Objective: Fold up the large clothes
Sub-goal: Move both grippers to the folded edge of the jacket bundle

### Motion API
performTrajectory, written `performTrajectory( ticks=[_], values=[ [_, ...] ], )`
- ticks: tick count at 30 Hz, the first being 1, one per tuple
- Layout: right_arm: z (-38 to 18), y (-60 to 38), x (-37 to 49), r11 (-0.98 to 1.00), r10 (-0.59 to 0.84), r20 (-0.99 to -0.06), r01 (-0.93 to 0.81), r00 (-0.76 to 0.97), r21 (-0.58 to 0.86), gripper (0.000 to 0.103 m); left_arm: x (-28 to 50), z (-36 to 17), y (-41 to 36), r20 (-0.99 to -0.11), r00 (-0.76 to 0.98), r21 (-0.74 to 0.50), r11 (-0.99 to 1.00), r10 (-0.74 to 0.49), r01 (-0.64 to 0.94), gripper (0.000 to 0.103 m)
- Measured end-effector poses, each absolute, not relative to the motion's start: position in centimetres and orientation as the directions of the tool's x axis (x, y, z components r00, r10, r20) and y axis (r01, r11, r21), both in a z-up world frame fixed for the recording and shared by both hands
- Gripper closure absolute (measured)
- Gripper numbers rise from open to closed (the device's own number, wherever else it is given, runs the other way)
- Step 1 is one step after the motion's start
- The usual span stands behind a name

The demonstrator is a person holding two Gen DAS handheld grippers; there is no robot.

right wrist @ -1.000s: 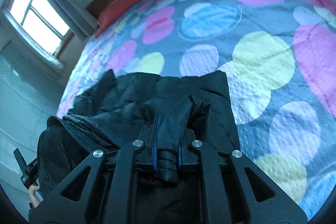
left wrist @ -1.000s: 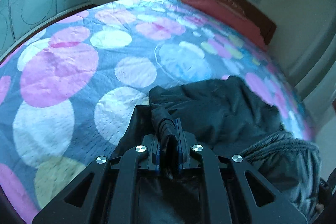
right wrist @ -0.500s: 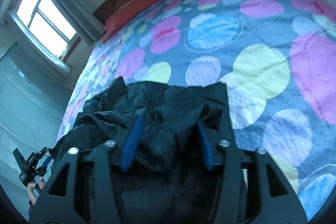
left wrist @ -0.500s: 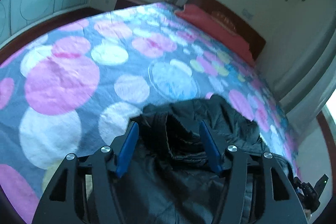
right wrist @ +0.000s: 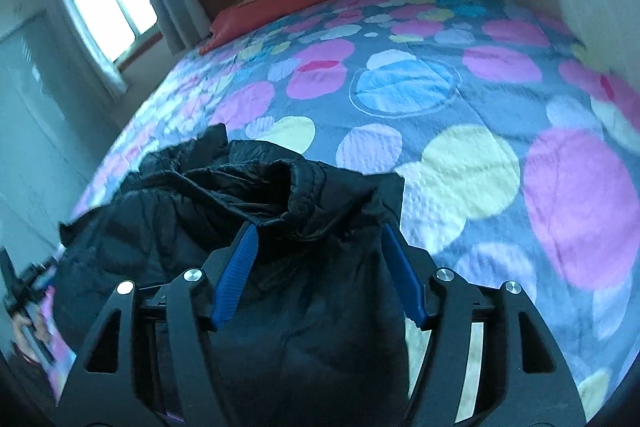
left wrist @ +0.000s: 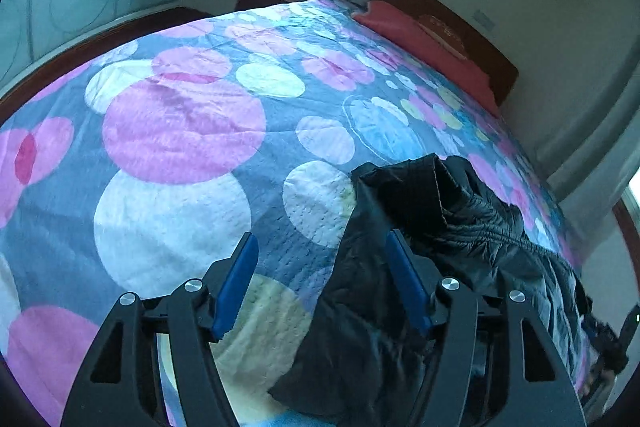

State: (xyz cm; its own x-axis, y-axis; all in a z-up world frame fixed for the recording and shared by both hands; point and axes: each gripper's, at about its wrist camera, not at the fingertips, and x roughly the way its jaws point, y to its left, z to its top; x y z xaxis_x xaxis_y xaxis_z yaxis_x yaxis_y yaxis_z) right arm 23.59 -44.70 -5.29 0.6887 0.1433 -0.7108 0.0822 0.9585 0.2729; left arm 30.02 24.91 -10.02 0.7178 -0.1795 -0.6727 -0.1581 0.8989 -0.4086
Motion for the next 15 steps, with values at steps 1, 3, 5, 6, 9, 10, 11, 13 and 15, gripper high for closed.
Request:
performTrajectory(
  ticks=[1,3,5,6,9,10,11,13,15],
  values=[
    [-5.4,-44.4,24.1,0.967,0.138,-0.719,0.065,0.681,0.246,0.039,30.2,-10.0,24.9,-0.67,0.718,-0.406,0.902,-0.186,-0.145,0.038],
    [-5.7,-43.9,25.0,0.979,0.127,-0.732,0.037,0.67,0.203,0.038,30.9,-10.0,24.5,-0.667,0.715,-0.409,0.905,-0.21,-0.115,0.038],
    [-6.0,-43.5,25.9,0.984,0.12,-0.74,0.017,0.661,0.175,0.037,31.5,-10.1,24.0,-0.671,0.706,-0.408,0.908,-0.227,-0.096,0.038],
    [-6.1,-43.5,26.3,0.985,0.122,-0.744,0.011,0.657,0.172,0.037,32.0,-10.1,23.5,-0.674,0.699,-0.406,0.91,-0.238,-0.082,0.038],
    [-6.3,-43.5,27.4,0.986,0.129,-0.752,-0.004,0.646,0.166,0.036,33.2,-10.1,22.4,-0.682,0.685,-0.393,0.918,-0.254,-0.051,0.038],
    [-6.3,-43.6,27.8,0.987,0.132,-0.755,-0.012,0.642,0.163,0.034,33.8,-10.1,22.0,-0.688,0.678,-0.383,0.923,-0.258,-0.038,0.038],
    [-6.4,-43.7,28.2,0.987,0.137,-0.759,-0.021,0.637,0.16,0.033,34.4,-10.2,21.7,-0.696,0.67,-0.371,0.928,-0.259,-0.026,0.038],
    [-6.6,-43.9,29.2,0.987,0.148,-0.769,-0.046,0.622,0.153,0.032,35.5,-10.4,21.3,-0.706,0.654,-0.363,0.932,-0.27,-0.007,0.038],
    [-6.7,-43.9,29.5,0.987,0.152,-0.771,-0.05,0.619,0.154,0.032,36.8,-10.6,21.1,-0.72,0.626,-0.368,0.93,-0.3,0.023,0.038]
  ],
)
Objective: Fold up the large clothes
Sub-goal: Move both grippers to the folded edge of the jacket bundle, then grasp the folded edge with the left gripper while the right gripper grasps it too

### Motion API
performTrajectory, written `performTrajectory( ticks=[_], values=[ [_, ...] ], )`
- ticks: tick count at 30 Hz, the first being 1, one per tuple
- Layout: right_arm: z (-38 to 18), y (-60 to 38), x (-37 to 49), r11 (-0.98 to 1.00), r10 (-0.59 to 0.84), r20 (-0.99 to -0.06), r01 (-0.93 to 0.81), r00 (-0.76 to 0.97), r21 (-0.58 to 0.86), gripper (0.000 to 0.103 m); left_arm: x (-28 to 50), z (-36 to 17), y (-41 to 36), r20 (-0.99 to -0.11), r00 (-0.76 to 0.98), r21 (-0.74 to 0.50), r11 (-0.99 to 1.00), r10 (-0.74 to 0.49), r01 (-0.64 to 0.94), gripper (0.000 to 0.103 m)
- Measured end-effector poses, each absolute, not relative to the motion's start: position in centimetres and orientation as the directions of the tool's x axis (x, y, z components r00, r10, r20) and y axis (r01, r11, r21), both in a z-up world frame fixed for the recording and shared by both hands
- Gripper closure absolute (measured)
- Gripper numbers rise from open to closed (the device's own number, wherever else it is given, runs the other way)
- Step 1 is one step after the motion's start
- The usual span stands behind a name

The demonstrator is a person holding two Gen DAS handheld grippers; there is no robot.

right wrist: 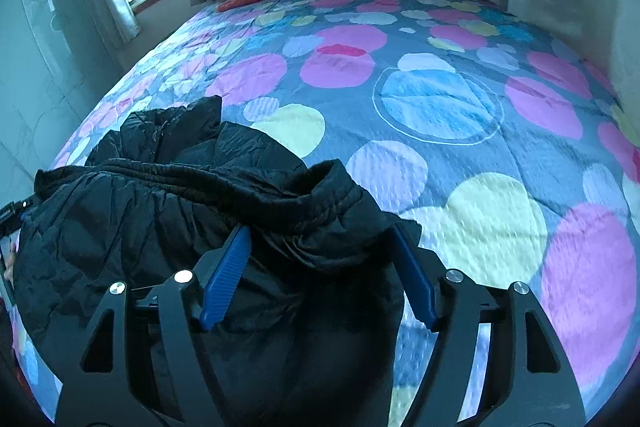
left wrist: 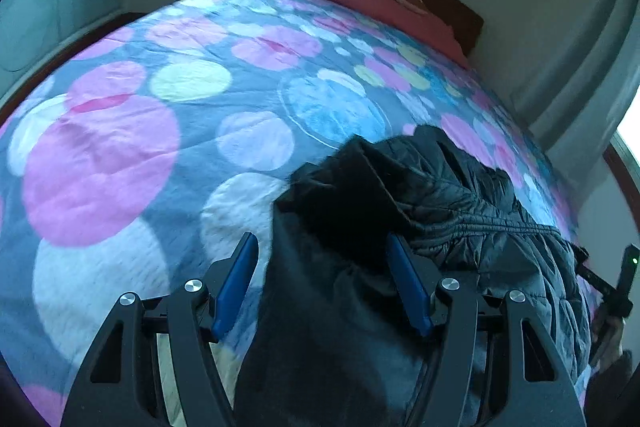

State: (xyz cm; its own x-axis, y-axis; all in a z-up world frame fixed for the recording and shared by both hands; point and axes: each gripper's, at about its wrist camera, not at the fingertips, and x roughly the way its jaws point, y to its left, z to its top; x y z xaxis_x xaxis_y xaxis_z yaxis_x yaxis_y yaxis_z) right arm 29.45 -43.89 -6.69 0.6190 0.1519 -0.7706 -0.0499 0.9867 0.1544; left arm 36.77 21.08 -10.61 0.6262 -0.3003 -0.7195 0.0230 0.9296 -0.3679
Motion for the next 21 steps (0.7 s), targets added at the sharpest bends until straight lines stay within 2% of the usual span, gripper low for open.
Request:
performTrajectory(
  ticks=[3,4,5,9,13,15,21],
  values=[
    [-7.2,-44.2,30.3,0.982,0.178,-0.78,-0.063,0.6,0.175,0.033,38.2,-11.0,20.7,-0.741,0.603,-0.333,0.941,-0.296,0.052,0.038],
    [-7.5,-44.2,30.6,0.982,0.178,-0.784,-0.061,0.595,0.176,0.039,38.5,-11.0,20.6,-0.748,0.595,-0.324,0.944,-0.294,0.059,0.038],
    [-7.8,-44.2,30.8,0.983,0.175,-0.788,-0.057,0.59,0.176,0.053,38.9,-11.2,20.4,-0.756,0.588,-0.308,0.949,-0.286,0.066,0.04],
    [-8.6,-43.9,31.0,0.982,0.177,-0.788,-0.053,0.59,0.181,0.07,39.5,-11.6,18.9,-0.788,0.57,-0.208,0.972,-0.232,0.108,0.071],
    [-8.2,-43.1,30.4,0.986,0.158,-0.771,-0.063,0.617,0.152,0.086,39.0,-11.3,18.3,-0.783,0.594,-0.148,0.983,-0.182,0.106,0.087],
    [-7.2,-42.9,29.8,0.987,0.151,-0.75,-0.058,0.644,0.149,0.09,38.5,-10.6,18.2,-0.77,0.618,-0.126,0.987,-0.159,0.096,0.094],
    [-3.1,-42.5,29.6,0.991,0.118,-0.651,-0.053,0.75,0.119,0.091,38.0,-6.5,17.2,-0.677,0.729,-0.046,0.994,-0.102,0.096,0.096]
  ],
)
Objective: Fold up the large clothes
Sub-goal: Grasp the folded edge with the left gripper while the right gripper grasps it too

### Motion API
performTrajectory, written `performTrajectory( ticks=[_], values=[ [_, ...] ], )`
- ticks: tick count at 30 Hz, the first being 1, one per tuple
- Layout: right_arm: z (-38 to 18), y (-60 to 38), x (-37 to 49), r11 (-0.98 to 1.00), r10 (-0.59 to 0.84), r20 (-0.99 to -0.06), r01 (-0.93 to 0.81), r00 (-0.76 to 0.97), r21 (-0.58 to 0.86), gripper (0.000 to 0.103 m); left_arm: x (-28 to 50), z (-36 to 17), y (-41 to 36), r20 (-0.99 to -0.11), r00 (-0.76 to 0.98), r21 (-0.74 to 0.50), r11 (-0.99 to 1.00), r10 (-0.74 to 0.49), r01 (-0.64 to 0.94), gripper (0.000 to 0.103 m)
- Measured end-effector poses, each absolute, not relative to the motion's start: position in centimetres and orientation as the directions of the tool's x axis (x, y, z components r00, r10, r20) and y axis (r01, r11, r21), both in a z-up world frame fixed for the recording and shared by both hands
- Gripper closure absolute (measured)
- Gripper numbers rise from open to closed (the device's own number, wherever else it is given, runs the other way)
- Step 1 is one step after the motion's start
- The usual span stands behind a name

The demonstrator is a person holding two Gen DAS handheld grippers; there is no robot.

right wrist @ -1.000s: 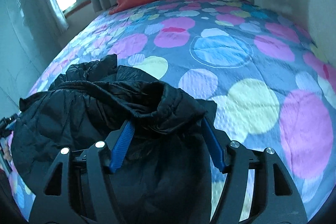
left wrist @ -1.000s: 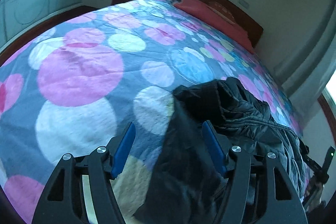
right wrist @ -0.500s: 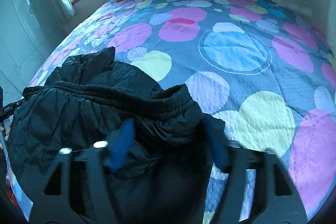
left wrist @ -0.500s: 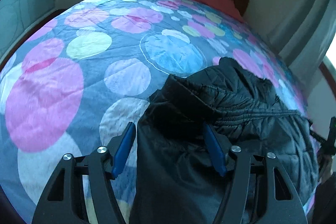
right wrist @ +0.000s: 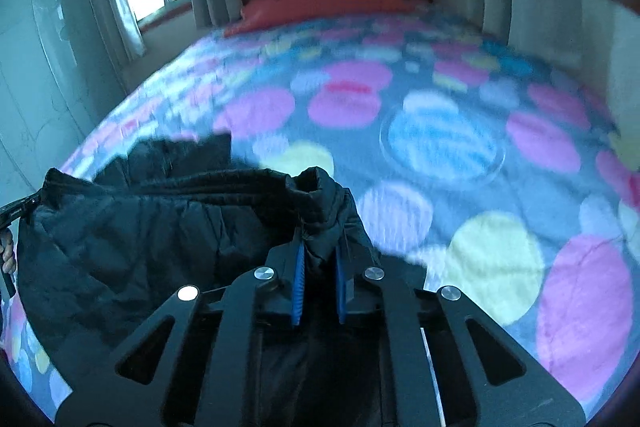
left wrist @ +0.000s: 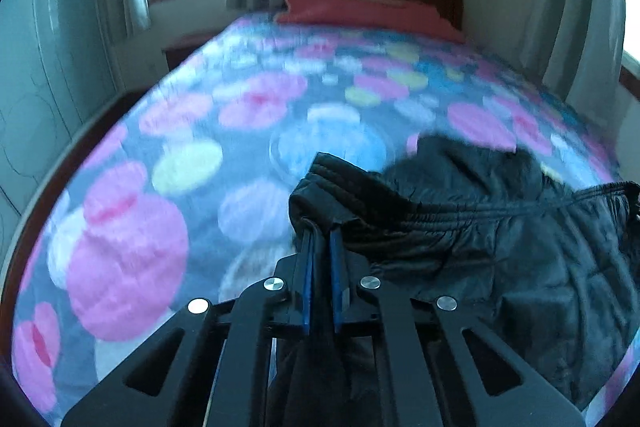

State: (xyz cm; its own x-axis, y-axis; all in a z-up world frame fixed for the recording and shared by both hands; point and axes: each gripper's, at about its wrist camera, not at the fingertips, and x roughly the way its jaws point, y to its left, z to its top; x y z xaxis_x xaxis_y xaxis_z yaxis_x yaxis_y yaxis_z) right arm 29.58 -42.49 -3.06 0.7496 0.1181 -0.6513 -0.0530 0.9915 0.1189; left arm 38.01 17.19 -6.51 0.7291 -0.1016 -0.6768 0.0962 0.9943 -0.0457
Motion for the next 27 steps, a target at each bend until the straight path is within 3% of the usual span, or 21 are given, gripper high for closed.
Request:
performTrajectory(
  ticks=[6,15,24,27],
  values=[
    [-1.6,-42.2,33.7,0.996,0.043,-0.608,0.016,0.792,0.091,0.091,42.2,-3.9,15.5,-0.611,0.79,-0.025,0.999,-0.043,0.035,0.096],
    [-10.3,-43.0,40.7,0.993,-0.025,-0.783,0.108,0.621,0.054,0.09,49.1,-11.0,13.6,-0.708,0.697,0.103,0.993,0.111,-0.054,0.096],
    [-12.6,-43.6,41.5,0.987,-0.016,-0.816,0.141,0.577,0.08,0.079,50.6,-14.4,14.1,-0.78,0.614,0.095,0.992,0.125,-0.081,0.095],
    [-11.6,-43.7,40.7,0.983,-0.029,-0.82,0.164,0.571,0.079,0.065,49.7,-13.2,14.9,-0.789,0.608,0.042,0.996,0.082,-0.079,0.092]
  ],
)
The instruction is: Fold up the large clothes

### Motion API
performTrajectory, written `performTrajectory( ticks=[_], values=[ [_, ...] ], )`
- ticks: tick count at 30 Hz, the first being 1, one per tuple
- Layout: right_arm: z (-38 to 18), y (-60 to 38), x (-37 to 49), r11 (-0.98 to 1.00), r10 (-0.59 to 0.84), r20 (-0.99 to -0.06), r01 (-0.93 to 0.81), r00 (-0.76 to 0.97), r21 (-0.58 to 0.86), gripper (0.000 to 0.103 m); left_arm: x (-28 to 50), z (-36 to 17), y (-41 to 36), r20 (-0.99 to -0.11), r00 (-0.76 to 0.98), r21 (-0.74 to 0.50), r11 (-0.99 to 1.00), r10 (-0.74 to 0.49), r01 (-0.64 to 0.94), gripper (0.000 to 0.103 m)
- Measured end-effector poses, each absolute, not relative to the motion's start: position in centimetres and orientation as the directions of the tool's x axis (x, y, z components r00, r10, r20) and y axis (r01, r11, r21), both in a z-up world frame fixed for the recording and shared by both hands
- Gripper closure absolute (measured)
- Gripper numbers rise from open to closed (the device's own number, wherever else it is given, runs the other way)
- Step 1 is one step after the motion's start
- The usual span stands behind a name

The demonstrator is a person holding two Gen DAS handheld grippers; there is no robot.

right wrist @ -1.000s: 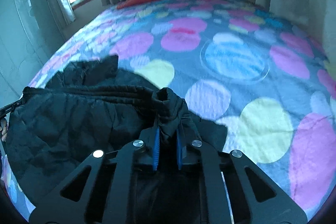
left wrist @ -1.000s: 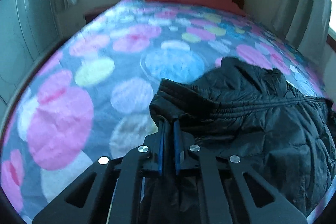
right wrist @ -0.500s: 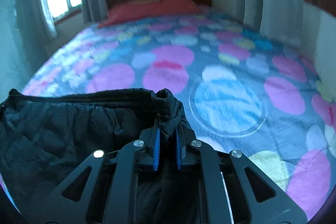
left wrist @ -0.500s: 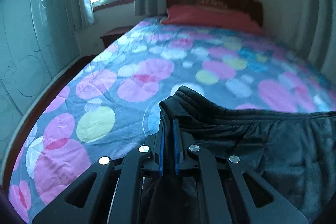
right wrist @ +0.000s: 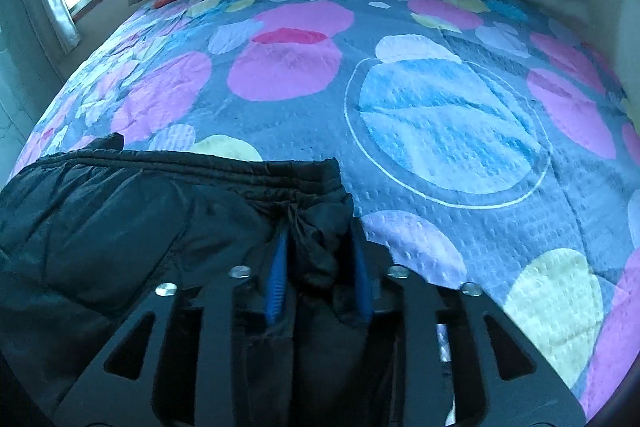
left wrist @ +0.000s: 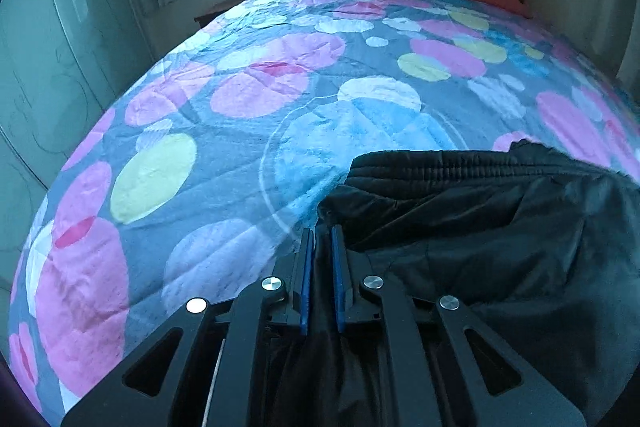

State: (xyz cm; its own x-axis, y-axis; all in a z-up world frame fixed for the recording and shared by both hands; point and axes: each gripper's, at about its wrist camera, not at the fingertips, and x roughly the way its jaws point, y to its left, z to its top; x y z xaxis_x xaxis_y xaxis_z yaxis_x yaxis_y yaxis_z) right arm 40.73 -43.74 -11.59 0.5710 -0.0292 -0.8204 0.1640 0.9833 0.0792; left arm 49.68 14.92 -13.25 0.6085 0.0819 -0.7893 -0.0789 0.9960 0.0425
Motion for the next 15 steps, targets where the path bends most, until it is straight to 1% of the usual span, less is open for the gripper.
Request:
performTrajectory(
  ticks=[1,3,4,7,9,10,13,15],
  values=[
    [-11.1,-43.8,40.4,0.981,-0.04,-0.817,0.179,0.576,0.079,0.059,48.9,-12.5,15.6,-0.788,0.612,0.018,0.996,0.066,-0.085,0.088],
    [-9.5,-43.7,39.1,0.971,-0.073,-0.795,0.224,0.602,0.08,0.055,47.7,-11.3,16.2,-0.775,0.628,0.009,0.995,0.073,-0.104,0.066],
    [-8.8,-43.6,38.6,0.969,-0.084,-0.783,0.235,0.616,0.081,0.055,46.7,-10.4,16.5,-0.76,0.644,0.01,0.993,0.084,-0.119,0.064],
    [-5.7,-41.1,36.1,0.972,-0.067,-0.72,0.208,0.69,0.11,0.055,44.1,-7.8,16.4,-0.716,0.694,-0.018,0.992,0.075,-0.125,0.063],
    [-4.5,-38.9,35.4,0.978,-0.013,-0.696,0.154,0.718,0.141,0.055,42.8,-6.6,15.2,-0.698,0.716,-0.069,0.993,0.022,-0.098,0.063],
    [-3.9,-37.0,35.2,0.981,0.031,-0.681,0.109,0.731,0.162,0.055,42.2,-6.1,14.0,-0.692,0.721,-0.11,0.992,-0.03,-0.064,0.063],
    [-3.6,-32.4,35.8,0.981,0.121,-0.677,0.018,0.726,0.194,0.055,41.9,-5.9,10.0,-0.686,0.713,-0.186,0.982,-0.145,0.021,0.063],
    [-4.1,-29.9,36.6,0.981,0.143,-0.679,-0.015,0.72,0.192,0.055,42.3,-6.6,6.9,-0.685,0.707,-0.191,0.98,-0.177,0.061,0.063]
  ],
)
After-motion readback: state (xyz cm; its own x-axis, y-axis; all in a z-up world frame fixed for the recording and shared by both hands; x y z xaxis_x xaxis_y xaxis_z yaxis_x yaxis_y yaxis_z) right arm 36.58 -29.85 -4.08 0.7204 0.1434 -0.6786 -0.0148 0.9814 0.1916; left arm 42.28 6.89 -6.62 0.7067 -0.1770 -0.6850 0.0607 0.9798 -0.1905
